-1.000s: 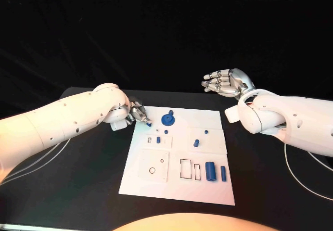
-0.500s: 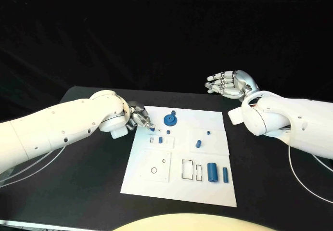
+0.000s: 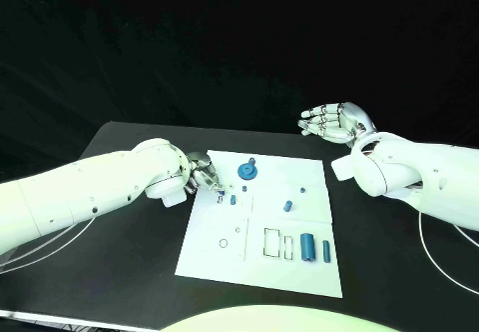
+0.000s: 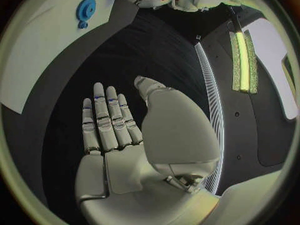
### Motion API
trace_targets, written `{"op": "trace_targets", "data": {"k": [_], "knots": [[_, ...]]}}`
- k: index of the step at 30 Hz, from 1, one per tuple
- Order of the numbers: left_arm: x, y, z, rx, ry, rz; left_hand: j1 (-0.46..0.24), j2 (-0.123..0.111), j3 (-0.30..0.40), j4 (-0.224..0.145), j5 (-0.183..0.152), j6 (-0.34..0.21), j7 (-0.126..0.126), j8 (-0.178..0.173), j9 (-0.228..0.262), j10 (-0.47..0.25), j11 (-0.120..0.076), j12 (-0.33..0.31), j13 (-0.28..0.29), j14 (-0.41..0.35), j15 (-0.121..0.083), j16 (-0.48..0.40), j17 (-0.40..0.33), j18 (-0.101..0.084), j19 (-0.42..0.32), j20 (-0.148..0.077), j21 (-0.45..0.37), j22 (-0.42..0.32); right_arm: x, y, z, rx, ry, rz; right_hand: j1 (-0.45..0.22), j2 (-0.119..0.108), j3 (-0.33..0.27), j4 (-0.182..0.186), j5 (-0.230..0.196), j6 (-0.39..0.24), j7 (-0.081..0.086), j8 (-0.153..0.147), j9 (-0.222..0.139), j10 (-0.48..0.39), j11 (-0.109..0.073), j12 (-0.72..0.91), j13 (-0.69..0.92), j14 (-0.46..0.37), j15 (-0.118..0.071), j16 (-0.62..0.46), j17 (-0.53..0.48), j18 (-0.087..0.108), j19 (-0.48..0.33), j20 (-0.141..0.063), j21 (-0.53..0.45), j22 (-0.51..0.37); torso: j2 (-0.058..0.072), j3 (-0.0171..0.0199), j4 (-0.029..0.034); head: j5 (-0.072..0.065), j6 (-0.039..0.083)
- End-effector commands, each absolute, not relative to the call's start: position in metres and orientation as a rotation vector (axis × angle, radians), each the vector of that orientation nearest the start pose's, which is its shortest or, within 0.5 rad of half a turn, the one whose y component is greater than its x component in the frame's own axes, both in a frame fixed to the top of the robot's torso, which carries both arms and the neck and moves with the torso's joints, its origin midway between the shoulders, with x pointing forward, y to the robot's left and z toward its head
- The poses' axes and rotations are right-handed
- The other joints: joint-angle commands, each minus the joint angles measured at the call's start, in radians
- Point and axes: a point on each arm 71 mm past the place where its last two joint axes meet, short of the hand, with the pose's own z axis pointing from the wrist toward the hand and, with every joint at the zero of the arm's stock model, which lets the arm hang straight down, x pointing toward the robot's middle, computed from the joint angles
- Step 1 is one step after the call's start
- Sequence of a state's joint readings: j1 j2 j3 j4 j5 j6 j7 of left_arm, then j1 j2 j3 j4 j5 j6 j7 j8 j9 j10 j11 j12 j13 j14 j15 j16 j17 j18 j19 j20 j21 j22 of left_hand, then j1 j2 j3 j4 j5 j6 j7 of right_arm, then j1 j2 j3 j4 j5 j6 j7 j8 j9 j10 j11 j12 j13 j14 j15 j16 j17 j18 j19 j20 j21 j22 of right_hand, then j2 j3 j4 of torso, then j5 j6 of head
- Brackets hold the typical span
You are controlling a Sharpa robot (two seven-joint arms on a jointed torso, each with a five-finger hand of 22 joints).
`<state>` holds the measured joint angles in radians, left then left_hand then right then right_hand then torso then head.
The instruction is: Assemble the parts on the task board
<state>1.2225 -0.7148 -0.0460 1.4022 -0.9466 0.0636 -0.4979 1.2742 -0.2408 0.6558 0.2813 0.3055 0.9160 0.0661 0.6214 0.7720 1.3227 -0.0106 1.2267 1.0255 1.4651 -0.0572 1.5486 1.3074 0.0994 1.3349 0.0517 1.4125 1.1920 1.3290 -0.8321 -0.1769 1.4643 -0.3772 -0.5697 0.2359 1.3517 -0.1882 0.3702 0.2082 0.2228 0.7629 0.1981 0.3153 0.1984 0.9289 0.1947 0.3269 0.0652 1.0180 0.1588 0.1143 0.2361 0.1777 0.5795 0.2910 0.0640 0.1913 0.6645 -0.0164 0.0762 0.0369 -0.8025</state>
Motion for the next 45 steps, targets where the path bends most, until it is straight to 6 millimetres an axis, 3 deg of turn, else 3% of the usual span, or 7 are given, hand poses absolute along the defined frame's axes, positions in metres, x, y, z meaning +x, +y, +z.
{"op": "trace_targets", "data": {"k": [1, 11, 45], "knots": [[0.497, 0.184, -0.225, -0.306, 2.295, -0.530, -0.009, 0.002, 0.203, -0.197, 0.002, 0.010, 0.000, 0.003, -0.002, 0.006, 0.000, 0.003, 0.001, 0.094, -0.009, 0.004, 0.222, -0.017, 0.006, -0.004, 0.003, 0.001, 0.508, -0.231, -0.166, 0.763, 1.465, 1.102, -0.009, 0.004, 0.001, -0.006, -0.002, 0.005, 0.063, -0.003, -0.001, 0.005, 0.004, -0.007, -0.001, 0.003, 0.004, -0.005, -0.002, 0.006, 0.018, -0.001, 0.010, 0.003, 0.001, 0.0011, -0.0015, 0.002, 0.000], [0.491, 0.184, -0.227, -0.230, 2.295, -0.508, -0.011, 0.000, 0.206, -0.200, 0.003, 0.011, 0.000, 0.003, -0.001, 0.007, -0.001, 0.003, 0.002, 0.094, -0.009, 0.004, 0.223, -0.018, 0.006, -0.004, 0.004, 0.002, 0.508, -0.232, -0.167, 0.765, 1.470, 1.106, -0.011, 0.006, 0.004, -0.009, -0.002, 0.007, 0.062, -0.003, -0.004, 0.008, 0.003, -0.011, -0.001, 0.009, 0.002, -0.008, -0.012, 0.008, 0.130, -0.004, 0.040, 0.024, 0.001, 0.0021, -0.0020, 0.003, -0.003], [0.482, 0.183, -0.234, -0.128, 2.333, -0.488, -0.014, -0.005, 0.216, -0.210, 0.004, 0.016, -0.002, 0.003, 0.000, 0.012, -0.002, 0.008, 0.009, 0.095, -0.010, 0.005, 0.226, -0.018, 0.008, -0.006, 0.005, 0.005, 0.508, -0.233, -0.167, 0.767, 1.476, 1.107, -0.012, 0.007, 0.005, -0.010, -0.002, 0.007, 0.062, -0.003, -0.005, 0.008, 0.003, -0.011, -0.001, 0.009, 0.002, -0.009, -0.014, 0.007, 0.125, -0.004, 0.040, 0.019, 0.001, 0.0017, -0.0014, -0.001, -0.010]]}}
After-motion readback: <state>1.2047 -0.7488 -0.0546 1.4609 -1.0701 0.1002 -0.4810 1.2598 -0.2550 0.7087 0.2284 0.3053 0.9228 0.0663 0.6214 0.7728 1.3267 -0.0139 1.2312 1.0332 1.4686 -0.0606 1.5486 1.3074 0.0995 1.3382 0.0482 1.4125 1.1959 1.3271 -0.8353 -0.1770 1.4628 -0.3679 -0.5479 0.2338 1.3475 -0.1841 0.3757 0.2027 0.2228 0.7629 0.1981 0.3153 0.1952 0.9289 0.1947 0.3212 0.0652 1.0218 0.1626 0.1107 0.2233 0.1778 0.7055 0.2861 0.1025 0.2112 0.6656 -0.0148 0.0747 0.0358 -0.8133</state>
